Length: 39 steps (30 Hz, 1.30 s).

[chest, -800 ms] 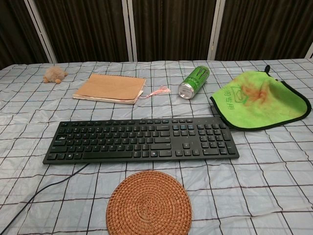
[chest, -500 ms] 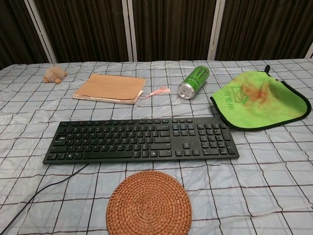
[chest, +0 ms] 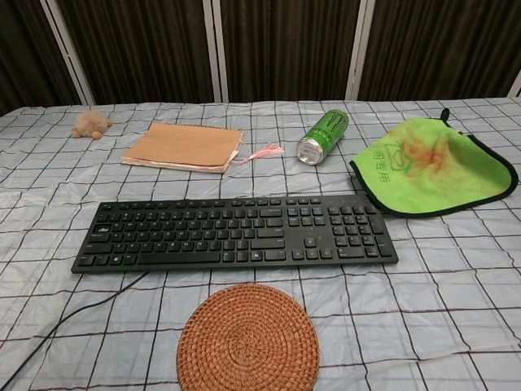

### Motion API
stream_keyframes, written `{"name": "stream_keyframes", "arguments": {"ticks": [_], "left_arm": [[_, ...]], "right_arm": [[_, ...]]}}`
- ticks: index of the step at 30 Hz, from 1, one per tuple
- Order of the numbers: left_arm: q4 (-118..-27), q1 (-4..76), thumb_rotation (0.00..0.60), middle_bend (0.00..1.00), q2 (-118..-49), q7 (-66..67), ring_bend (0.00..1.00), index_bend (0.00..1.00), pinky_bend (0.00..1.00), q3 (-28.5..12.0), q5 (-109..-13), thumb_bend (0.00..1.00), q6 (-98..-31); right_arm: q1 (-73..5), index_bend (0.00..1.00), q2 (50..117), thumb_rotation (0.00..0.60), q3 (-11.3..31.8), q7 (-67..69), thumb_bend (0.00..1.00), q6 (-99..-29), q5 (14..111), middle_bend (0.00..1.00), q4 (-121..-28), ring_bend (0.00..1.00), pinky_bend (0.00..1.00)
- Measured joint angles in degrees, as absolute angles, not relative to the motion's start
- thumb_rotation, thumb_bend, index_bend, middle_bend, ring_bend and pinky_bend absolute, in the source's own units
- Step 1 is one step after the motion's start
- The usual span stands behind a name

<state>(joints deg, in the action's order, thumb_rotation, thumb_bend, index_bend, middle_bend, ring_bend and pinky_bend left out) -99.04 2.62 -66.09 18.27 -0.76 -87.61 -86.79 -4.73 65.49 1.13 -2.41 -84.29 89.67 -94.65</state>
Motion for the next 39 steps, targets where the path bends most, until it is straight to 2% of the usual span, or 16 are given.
{"name": "stream_keyframes", "arguments": {"ticks": [9, 13, 15, 16, 19, 20, 22, 28, 31, 39], "left_arm": [[-100.51, 2.97, 0.600, 0.00, -65.89, 19.69, 0.00, 0.00, 0.00, -0.61, -87.29, 0.00, -86.00], [-102.96, 3.87, 0.600, 0.02, -65.19, 21.89, 0.01, 0.00, 0.03, -0.98, -85.86, 0.10, -84.10], [-104.49, 4.90, 0.600, 0.20, -64.66, 23.83, 0.15, 0.00, 0.16, -1.52, -84.96, 0.21, -82.62], [-105.65, 5.80, 0.600, 0.36, -64.27, 25.37, 0.26, 0.00, 0.25, -2.00, -84.05, 0.27, -81.32], [-108.45, 8.33, 0.600, 0.65, -63.34, 28.23, 0.51, 0.00, 0.37, -3.13, -80.70, 0.42, -76.98], [-109.27, 9.24, 0.600, 0.70, -63.02, 28.61, 0.56, 0.00, 0.39, -3.46, -79.31, 0.48, -75.28], [-111.12, 11.66, 0.600, 0.81, -62.29, 29.68, 0.66, 0.00, 0.44, -4.26, -75.34, 0.65, -70.83], [-114.61, 19.54, 0.600, 0.84, -61.32, 36.64, 0.72, 0.00, 0.48, -6.01, -61.36, 0.88, -61.89], [-115.55, 23.16, 0.600, 0.85, -61.15, 39.80, 0.72, 0.00, 0.48, -6.40, -54.54, 0.91, -59.16], [-116.30, 34.50, 0.600, 0.85, -61.65, 46.39, 0.72, 0.00, 0.49, -5.66, -37.11, 0.93, -52.67]], "right_arm": [[-4.64, 0.00, 65.37, 0.600, 1.05, -2.13, 0.03, -84.26, 89.67, 0.00, -94.83, 0.00, 0.00], [-4.69, 0.00, 65.38, 0.600, 1.07, -2.17, 0.03, -84.00, 89.48, 0.00, -95.01, 0.00, 0.00], [-4.72, 0.00, 65.39, 0.600, 1.14, -2.14, 0.04, -83.91, 89.29, 0.00, -95.14, 0.00, 0.00], [-4.72, 0.00, 65.38, 0.600, 1.20, -2.13, 0.03, -83.97, 89.28, 0.00, -95.15, 0.00, 0.00], [-4.66, 0.00, 65.38, 0.600, 1.25, -1.81, 0.03, -84.07, 89.18, 0.00, -95.20, 0.00, 0.00], [-4.67, 0.00, 65.38, 0.600, 1.28, -1.66, 0.04, -84.03, 89.11, 0.00, -95.22, 0.00, 0.00], [-4.72, 0.00, 65.44, 0.600, 1.37, -1.32, 0.03, -83.96, 89.02, 0.00, -95.18, 0.00, 0.00], [-4.86, 0.00, 65.59, 0.600, 1.58, -0.31, 0.04, -83.89, 88.92, 0.00, -94.97, 0.00, 0.00], [-4.83, 0.00, 65.64, 0.600, 1.65, 0.52, 0.04, -83.91, 88.77, 0.00, -95.14, 0.00, 0.00], [-4.71, 0.00, 65.75, 0.600, 1.48, 1.42, 0.05, -84.01, 89.00, 0.00, -94.80, 0.00, 0.00]]}}
